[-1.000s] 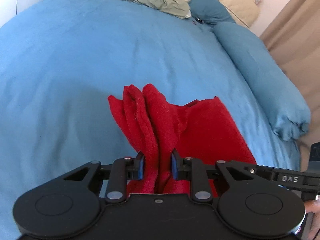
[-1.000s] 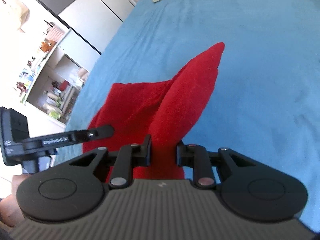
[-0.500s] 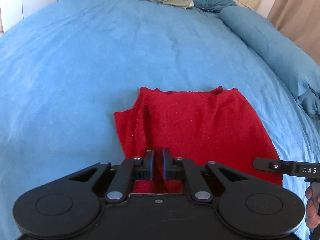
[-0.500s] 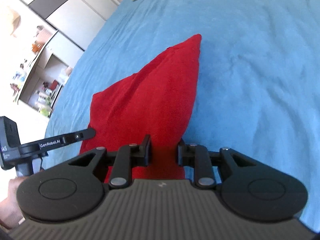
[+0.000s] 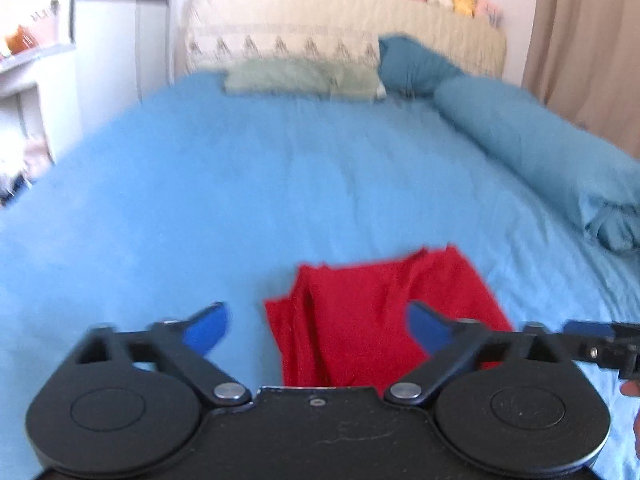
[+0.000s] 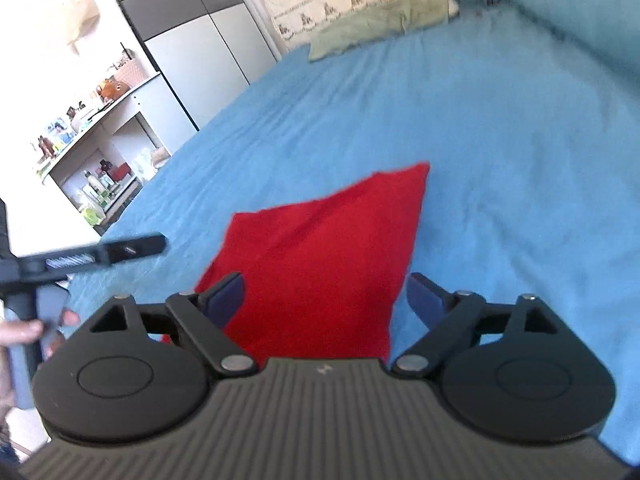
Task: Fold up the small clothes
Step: 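Release the folded sweater and lift both tools away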
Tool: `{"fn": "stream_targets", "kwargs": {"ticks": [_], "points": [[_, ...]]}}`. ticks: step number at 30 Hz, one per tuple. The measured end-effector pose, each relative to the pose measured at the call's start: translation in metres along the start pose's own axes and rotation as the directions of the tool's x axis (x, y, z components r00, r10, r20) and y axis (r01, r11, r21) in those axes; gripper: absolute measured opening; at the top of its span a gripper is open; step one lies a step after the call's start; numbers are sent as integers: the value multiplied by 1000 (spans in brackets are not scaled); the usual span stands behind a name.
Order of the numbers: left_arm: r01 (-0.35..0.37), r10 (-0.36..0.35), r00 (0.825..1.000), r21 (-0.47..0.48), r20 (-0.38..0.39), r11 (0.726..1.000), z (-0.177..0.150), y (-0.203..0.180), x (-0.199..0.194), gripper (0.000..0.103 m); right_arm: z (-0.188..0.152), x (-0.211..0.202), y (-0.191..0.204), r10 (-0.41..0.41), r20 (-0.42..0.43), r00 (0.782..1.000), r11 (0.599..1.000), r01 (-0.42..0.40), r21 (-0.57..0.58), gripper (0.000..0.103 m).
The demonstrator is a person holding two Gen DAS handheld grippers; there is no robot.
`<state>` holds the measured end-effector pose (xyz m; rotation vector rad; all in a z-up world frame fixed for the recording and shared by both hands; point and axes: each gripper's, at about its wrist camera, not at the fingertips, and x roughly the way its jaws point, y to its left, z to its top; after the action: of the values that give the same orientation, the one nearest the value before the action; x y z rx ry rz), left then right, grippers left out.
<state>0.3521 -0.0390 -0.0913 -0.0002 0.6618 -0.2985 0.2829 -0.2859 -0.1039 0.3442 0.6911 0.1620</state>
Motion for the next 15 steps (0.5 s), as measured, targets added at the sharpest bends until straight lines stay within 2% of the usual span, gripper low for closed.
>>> {"fn": "stream_targets", "kwargs": {"ticks": [3,6,10,13,15], "points": [[-22,22,1000,3,17,1000,7,-6,-48,103,-3,-54,32,-82,57,995,995,85,-55,103],[-60,61,998,-5,19,998,4,-14,-103,103,-11,-110,64,-175,100,980,981,182,-63,103],[-96,96,995,-34,-3,995,-12,-23,-168,103,-29,-175,101,-273,118,955,958,281,-54,103],[-120,119,993,-21,-24,993,-29,-33,-202,103,-49,-217,125,-351,118,929,932,359,-56,103],[-137,137,990,-9,-38,990,-42,-40,-219,103,-61,-233,137,-379,102,920,921,386,-53,103]]}}
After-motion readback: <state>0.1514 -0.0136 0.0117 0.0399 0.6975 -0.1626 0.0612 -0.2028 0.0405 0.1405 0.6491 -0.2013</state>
